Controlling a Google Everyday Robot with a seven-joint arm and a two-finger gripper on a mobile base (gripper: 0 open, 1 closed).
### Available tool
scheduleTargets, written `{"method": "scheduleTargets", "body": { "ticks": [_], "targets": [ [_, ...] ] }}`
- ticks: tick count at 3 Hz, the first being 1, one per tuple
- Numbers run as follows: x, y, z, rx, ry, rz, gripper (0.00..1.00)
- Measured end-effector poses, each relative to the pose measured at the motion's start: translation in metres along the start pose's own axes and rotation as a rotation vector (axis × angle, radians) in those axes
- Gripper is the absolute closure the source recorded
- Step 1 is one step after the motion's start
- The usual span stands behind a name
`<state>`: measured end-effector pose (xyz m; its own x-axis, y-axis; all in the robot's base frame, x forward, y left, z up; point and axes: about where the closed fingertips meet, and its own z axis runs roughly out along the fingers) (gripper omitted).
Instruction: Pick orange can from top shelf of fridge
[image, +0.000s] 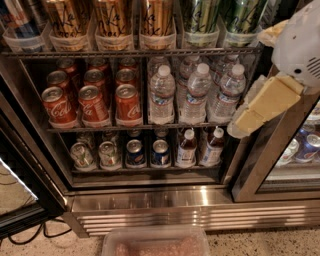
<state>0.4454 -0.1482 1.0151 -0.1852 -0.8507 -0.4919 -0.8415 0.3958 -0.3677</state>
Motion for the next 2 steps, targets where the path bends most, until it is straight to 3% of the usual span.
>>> {"method": "scheduleTargets", "body": {
  "ticks": [1,2],
  "targets": [
    [-0.0029,-0.0004,-0.0013,0.005,-0.008,0.0,0.0],
    [-0.0047,-0.001,-0.0019,0.047,-0.034,0.043,0.0]
  ]
}}
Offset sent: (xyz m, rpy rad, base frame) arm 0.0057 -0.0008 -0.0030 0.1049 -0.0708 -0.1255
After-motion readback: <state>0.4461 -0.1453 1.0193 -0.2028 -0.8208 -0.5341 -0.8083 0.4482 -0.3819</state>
